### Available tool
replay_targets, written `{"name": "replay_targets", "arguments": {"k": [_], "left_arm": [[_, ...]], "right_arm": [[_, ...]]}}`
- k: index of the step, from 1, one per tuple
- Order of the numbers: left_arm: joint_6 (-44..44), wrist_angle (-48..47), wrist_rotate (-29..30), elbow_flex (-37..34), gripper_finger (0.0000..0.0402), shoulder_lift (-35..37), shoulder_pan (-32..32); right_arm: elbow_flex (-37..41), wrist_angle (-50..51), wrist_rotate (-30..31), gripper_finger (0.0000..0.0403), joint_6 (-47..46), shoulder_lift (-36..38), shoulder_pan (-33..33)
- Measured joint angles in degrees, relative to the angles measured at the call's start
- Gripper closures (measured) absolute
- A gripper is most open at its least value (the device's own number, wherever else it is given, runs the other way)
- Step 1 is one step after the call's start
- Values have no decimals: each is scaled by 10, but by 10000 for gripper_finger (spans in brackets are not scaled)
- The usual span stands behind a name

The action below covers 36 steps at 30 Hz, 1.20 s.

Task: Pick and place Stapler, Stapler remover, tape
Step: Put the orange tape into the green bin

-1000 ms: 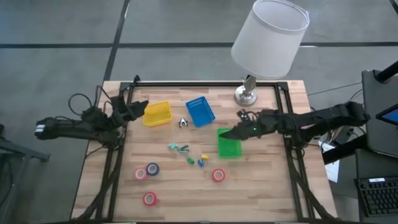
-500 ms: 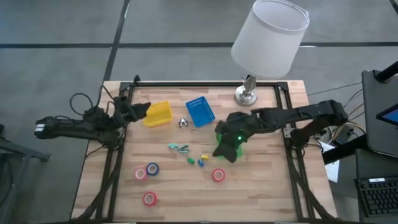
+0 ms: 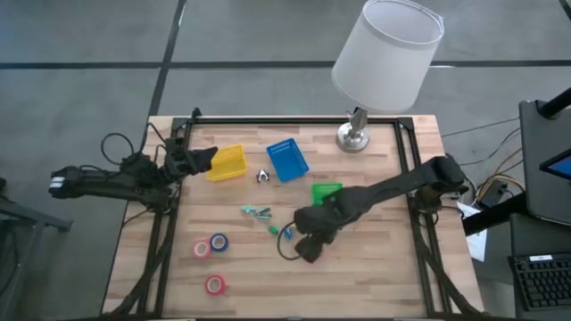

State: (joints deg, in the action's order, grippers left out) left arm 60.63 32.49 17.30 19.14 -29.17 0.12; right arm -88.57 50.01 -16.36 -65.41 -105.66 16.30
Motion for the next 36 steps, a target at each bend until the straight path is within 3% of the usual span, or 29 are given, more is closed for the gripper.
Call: {"name": "replay_targets", "arguments": {"k": [6,20,28,36], "left_arm": [[-3,0,-11,0,383,0,0],[25,0,-51,0,383,0,0],[33,0,-61,0,383,0,0],[30,0,-61,0,383,-2,0]], "right_arm": [[-22,-66,0,227,-32,-60,17],[-109,59,2,243,17,-182,25],[-107,62,31,237,33,-204,24],[-106,61,20,264,43,-236,24]]}}
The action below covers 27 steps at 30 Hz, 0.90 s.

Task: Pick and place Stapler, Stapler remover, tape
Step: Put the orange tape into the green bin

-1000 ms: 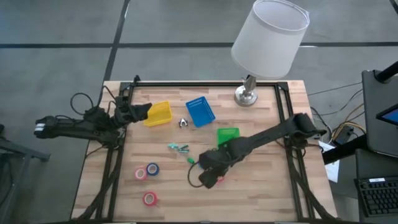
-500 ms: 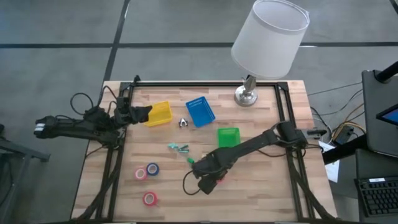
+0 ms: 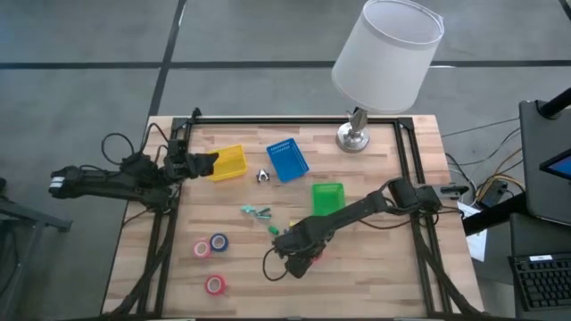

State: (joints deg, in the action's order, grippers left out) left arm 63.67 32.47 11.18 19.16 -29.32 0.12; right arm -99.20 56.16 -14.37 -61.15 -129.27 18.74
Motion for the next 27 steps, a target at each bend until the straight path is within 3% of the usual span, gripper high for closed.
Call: {"name": "replay_targets", "arguments": {"k": [10,18,27], "left_arm": [[2,-1,-2,0,383,-1,0],[3,-3,-2,0,383,-1,0],[21,1,-16,0,383,-1,0]], "right_arm": [[1,-12,-7,371,-2,23,0],[-57,-12,-3,370,-34,58,0],[-191,97,101,367,1,84,-41]]}}
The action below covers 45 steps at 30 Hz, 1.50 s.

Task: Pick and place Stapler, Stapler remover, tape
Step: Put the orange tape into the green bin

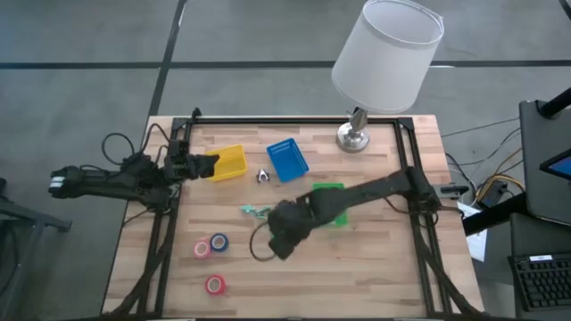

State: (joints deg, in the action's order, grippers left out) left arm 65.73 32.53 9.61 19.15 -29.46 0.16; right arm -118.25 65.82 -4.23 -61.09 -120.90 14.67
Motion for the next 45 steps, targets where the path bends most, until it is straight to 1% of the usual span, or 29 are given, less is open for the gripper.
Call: {"name": "replay_targets", "arguments": {"k": [4,7,10,14,16,25,31,37,39,41,45], "left_arm": [[5,0,-12,0,383,0,0],[8,0,-13,0,383,0,0],[20,0,-13,0,383,0,0],[23,0,-24,0,383,0,0],[23,0,-27,-1,383,0,0],[37,0,-39,-1,383,0,0],[49,0,-44,-1,383,0,0],[55,0,-44,-1,383,0,0],[55,0,-44,-1,383,0,0],[55,0,-45,-1,383,0,0],[65,0,-46,-1,383,1,0]], "right_arm": [[-41,64,4,366,36,0,-30],[-55,117,4,366,70,1,-51],[-57,187,6,366,110,1,-71],[-35,238,19,365,150,4,-92],[-21,231,30,365,161,4,-99],[77,198,27,368,210,4,-120],[129,148,10,368,224,5,-136],[187,128,8,368,245,5,-150],[203,118,-4,368,256,5,-151],[217,88,-22,368,266,5,-152],[242,66,-30,368,272,5,-152]]}}
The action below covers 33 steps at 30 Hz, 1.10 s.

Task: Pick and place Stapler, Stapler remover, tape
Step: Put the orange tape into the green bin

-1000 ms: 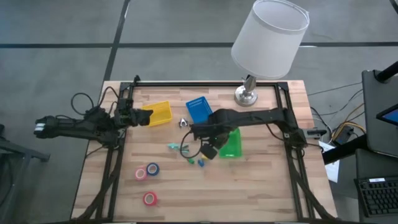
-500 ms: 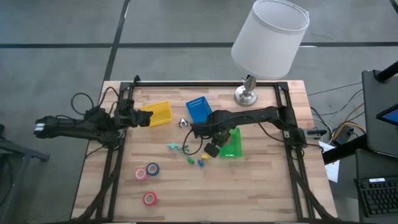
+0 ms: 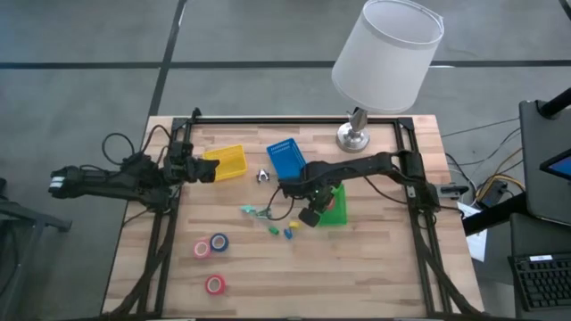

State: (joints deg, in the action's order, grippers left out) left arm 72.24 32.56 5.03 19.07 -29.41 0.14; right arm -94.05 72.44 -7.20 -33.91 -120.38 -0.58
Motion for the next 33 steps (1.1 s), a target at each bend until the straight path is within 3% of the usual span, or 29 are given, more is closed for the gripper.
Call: {"name": "replay_targets", "arguments": {"k": [7,17,28,33], "left_arm": [[2,0,0,0,383,0,0],[1,0,-1,0,383,0,0],[-3,0,-1,0,383,0,0],[-4,0,-1,0,383,0,0]], "right_arm": [[32,-32,-5,367,7,12,-3],[36,-39,2,333,11,10,-7],[51,-39,13,344,10,10,-9],[63,-39,13,324,11,10,-9]]}}
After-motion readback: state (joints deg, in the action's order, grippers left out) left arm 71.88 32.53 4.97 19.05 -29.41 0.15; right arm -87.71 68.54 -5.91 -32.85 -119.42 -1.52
